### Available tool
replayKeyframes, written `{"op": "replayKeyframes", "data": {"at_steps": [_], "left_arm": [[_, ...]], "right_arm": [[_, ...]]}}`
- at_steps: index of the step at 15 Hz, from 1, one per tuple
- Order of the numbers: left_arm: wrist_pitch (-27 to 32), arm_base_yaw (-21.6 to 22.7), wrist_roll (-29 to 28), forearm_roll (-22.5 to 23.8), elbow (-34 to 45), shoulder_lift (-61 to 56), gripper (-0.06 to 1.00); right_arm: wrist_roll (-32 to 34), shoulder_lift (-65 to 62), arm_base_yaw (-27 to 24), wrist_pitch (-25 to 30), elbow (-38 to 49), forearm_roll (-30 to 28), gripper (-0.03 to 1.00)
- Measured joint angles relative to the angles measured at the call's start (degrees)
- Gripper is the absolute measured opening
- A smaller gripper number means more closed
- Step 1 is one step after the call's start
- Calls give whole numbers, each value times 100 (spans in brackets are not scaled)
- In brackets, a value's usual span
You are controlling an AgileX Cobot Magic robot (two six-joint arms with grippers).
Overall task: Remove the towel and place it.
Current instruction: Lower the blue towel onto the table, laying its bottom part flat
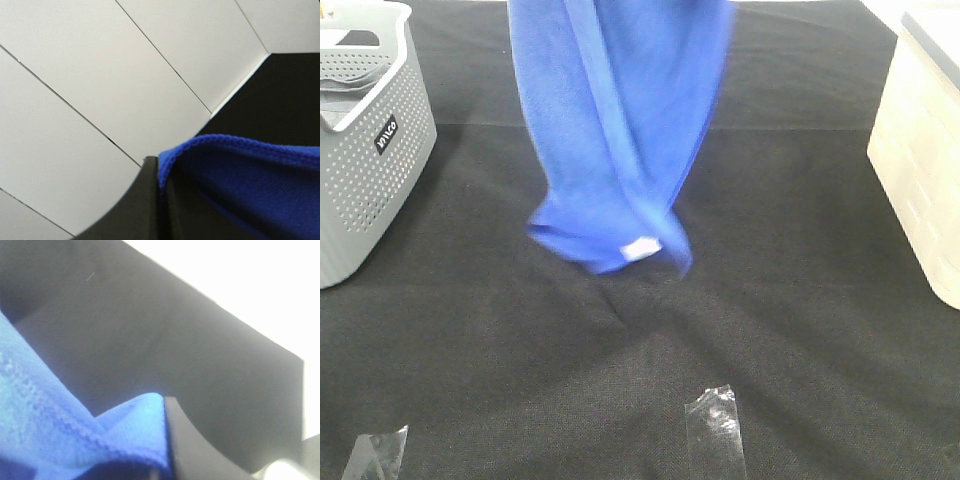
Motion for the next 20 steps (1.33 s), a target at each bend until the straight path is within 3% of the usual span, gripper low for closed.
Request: {"op": "replayKeyframes", "data": {"at_steps": [1,2,4,8,10,13,16,18,19,20], "left_arm": [[-573,206,-6,0,0,132,0],[-739,269,-6,6,0,172,0],[-1816,544,-17,34,0,395,0],[-4154,1186,-17,63,0,1054,0],[-4893,1450,-17,6,0,1432,0],[-5541,1845,-6,-321,-201,1994,0],[-5626,2063,0,-464,-1157,2750,0],[-5598,2103,0,-516,-2263,3495,0],[-5489,2103,0,-556,-3340,4114,0],[-5449,2103,0,-602,-3896,4412,0]], "right_arm": [[0,160,0,-103,-321,-189,3],[0,218,0,-189,-418,-258,3],[74,453,0,-745,-636,-579,3],[676,837,0,-1874,-670,-1438,3],[1186,1054,-52,-2521,-670,-1868,3],[1822,1427,-430,-3478,-670,-2040,3],[1960,1799,-550,-4274,-762,-2063,3],[1960,2137,-550,-4698,-1083,-2063,3],[1977,2447,-699,-4864,-1467,-2057,3],[2017,2538,-837,-4882,-1639,-1994,3]]}}
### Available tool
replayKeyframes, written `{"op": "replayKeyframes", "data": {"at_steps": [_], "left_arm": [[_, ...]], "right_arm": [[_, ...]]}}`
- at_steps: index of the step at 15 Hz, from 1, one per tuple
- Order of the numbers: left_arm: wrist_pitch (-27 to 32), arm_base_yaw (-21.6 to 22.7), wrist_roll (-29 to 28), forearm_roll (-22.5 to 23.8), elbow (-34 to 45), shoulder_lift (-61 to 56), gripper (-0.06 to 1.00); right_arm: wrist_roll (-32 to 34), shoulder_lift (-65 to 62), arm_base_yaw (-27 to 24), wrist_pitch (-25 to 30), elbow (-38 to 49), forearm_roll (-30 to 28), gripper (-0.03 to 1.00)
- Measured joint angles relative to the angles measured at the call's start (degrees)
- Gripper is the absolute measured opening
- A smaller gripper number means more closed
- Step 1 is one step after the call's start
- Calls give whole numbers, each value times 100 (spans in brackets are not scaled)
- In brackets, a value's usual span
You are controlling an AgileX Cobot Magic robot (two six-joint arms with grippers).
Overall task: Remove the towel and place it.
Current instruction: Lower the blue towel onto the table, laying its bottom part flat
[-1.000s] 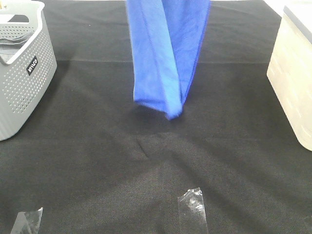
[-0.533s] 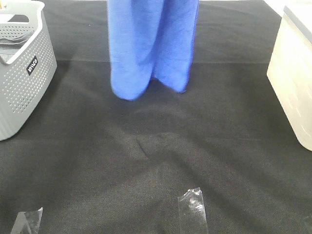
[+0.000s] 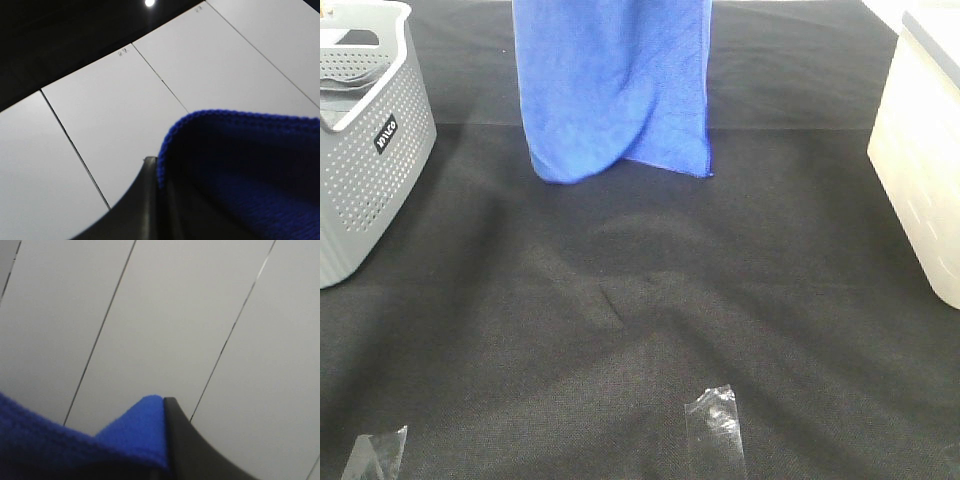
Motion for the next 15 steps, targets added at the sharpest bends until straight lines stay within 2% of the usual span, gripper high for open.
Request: {"op": "replayKeyframes", "data": {"at_steps": [1,3,10,13,15], "left_arm": [[46,0,0,-23,-476,229,0],[138,0,0,-23,-859,401,0],[653,0,-74,6,-905,435,0],[1220,-6,-464,17,-905,441,0],[1788,-143,-825,17,-905,441,0]], "right_arm": [[52,57,-115,-29,-86,109,3],[86,109,-178,-138,-103,223,3],[86,149,-166,6,-109,498,3],[86,149,-166,728,-115,963,3],[-29,92,-155,1690,-115,1599,3]]}}
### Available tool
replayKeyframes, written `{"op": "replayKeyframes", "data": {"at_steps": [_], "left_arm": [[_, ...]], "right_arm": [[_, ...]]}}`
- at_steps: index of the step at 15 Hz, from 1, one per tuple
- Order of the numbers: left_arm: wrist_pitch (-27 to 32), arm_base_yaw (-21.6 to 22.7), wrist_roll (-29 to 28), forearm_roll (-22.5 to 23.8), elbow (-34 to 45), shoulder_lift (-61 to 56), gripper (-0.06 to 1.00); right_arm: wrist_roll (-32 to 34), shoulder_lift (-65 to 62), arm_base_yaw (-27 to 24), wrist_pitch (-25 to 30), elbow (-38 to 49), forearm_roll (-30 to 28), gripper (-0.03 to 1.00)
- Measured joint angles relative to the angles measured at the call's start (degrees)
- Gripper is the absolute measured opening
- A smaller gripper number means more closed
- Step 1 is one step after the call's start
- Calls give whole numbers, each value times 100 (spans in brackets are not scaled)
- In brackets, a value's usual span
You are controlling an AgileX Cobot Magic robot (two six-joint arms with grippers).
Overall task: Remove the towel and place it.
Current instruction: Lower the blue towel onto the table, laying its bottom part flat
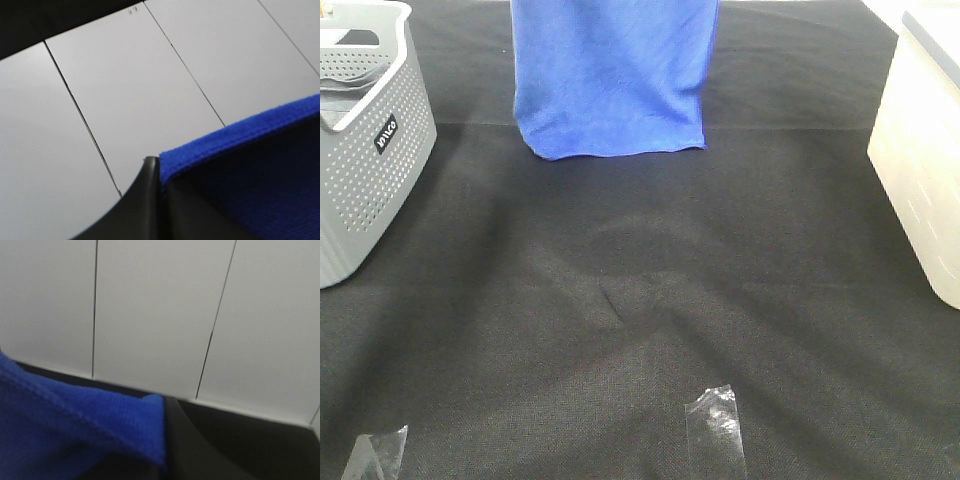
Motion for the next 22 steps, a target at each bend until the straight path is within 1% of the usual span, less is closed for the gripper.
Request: {"op": "replayKeyframes", "data": {"at_steps": [1,2,3,4,5,7,8,9,11,12,13,14,16,17,18,19,22], "left_arm": [[573,-138,-120,0,0,-6,0],[1306,-281,-166,0,0,-52,0],[2051,-418,-178,-40,0,-120,0],[2825,-556,-183,-160,0,-235,0],[3604,-670,-126,-378,0,-378,0],[4927,-848,361,-1014,0,-756,0],[5563,-928,584,-1215,-17,-934,0],[6188,-991,710,-1312,-17,-1112,0],[7443,-1014,739,-1409,-29,-1467,0],[7798,-1008,653,-1415,-29,-1593,0],[7918,-1008,418,-1450,-29,-1696,0],[7970,-1008,275,-1547,-29,-1793,0],[7981,-1008,183,-1856,40,-2023,0],[7987,-1008,138,-2005,235,-2217,0],[7993,-1008,52,-2166,567,-2464,0],[7993,-1008,-52,-2320,1060,-2790,0],[7993,-1008,-229,-2630,2859,-3873,0]], "right_arm": [[-201,-86,0,642,0,447,3],[-464,-189,0,1129,0,819,3],[-751,-344,-6,1736,0,1220,3],[-957,-493,-6,2320,0,1484,3],[-1112,-653,-6,2813,0,1616,3],[-1312,-917,-6,3776,0,1702,3],[-1427,-1020,-6,4228,0,1759,3],[-1541,-1129,-6,4538,0,1885,3],[-1684,-1272,-6,4715,0,2292,3],[-1690,-1341,-6,4744,0,2532,3],[-1690,-1409,-6,4733,29,2779,3],[-1690,-1541,-6,4738,241,2934,3],[-1690,-2011,-6,4738,1003,2997,3],[-1707,-2286,-6,4761,1404,2997,3],[-1713,-2601,-6,4756,1776,3008,3],[-1736,-2888,-6,4756,2143,3025,3],[-1788,-3690,0,4744,2899,3060,3]]}}
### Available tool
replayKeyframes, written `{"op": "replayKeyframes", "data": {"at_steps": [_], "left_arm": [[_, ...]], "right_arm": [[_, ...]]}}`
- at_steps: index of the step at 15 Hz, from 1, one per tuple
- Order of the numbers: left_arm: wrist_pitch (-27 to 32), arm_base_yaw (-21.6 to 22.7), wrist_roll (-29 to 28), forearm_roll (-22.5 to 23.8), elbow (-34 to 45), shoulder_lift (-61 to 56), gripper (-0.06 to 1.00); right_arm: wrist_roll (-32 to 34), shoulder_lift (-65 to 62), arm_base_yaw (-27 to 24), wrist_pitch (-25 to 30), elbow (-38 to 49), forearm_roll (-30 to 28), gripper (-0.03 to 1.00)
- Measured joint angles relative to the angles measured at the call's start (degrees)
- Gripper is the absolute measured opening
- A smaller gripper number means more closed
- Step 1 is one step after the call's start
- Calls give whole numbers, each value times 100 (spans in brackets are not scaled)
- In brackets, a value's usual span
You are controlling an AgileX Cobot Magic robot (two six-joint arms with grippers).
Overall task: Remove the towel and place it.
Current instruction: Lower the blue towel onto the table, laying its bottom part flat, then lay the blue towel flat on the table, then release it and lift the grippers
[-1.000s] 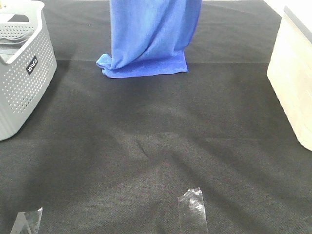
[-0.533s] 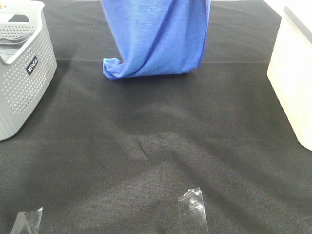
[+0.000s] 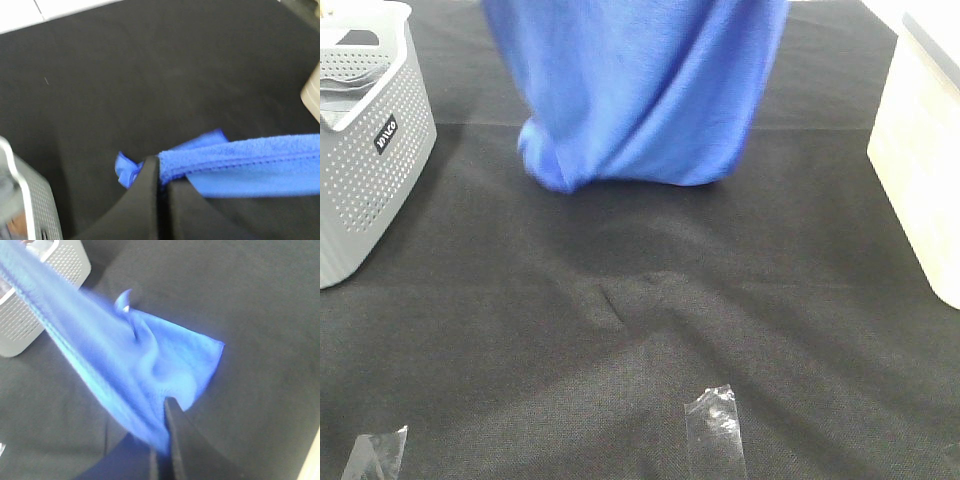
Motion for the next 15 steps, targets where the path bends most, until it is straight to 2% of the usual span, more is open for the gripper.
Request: {"op": "replayKeyframes", "data": {"at_steps": [3,6,9,11,15], "left_arm": [[-6,-46,-218,-201,1667,-1186,0],[-63,-52,-241,-510,2962,-2074,0],[-92,-52,97,-1140,3959,-2848,0],[-92,-57,149,-1404,4343,-3415,0],[-92,-63,166,-1707,4544,-3953,0]], "right_arm": [[-6,-670,6,-23,676,143,3],[-6,-1249,57,-34,1599,298,3],[-6,-1811,57,-80,2561,350,3],[63,-2166,57,-109,3025,493,3],[166,-2739,69,-160,3535,733,3]]}}
